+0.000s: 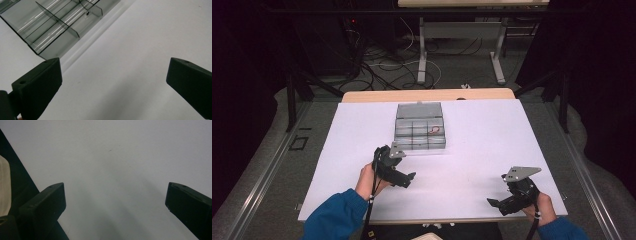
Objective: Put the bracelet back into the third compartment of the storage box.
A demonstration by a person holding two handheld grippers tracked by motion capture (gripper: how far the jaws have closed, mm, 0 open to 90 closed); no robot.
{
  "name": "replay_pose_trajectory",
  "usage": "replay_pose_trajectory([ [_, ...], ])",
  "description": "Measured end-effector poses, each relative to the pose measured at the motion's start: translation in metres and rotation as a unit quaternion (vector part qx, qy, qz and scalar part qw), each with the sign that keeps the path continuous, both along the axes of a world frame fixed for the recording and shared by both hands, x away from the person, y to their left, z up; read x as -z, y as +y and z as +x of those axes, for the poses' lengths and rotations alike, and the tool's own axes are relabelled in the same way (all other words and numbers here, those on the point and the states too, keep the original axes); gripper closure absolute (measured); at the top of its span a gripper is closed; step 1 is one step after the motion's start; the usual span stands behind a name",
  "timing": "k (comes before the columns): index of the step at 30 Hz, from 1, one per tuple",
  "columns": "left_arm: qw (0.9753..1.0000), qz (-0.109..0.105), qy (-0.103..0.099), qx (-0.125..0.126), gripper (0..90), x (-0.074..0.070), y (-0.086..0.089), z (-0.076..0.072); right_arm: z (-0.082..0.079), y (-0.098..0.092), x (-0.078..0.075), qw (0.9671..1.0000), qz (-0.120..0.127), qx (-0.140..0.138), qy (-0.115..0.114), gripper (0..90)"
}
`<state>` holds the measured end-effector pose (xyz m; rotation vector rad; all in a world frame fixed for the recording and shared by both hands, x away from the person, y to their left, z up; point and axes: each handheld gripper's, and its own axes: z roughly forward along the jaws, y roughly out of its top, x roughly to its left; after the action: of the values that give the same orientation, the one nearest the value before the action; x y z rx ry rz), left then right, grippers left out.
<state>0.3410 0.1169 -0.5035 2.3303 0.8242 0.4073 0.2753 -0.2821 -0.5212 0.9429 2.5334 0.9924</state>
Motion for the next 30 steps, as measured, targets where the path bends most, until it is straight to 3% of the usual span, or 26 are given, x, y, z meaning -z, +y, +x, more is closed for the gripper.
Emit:
replay_pose_trajectory([
  [30,0.9998,-0.006,-0.005,-0.017,0.3,0.007,0.049,-0.058,0.0,0.001,0.001,1.0,-0.001,0.001,0.003,2.5],
])
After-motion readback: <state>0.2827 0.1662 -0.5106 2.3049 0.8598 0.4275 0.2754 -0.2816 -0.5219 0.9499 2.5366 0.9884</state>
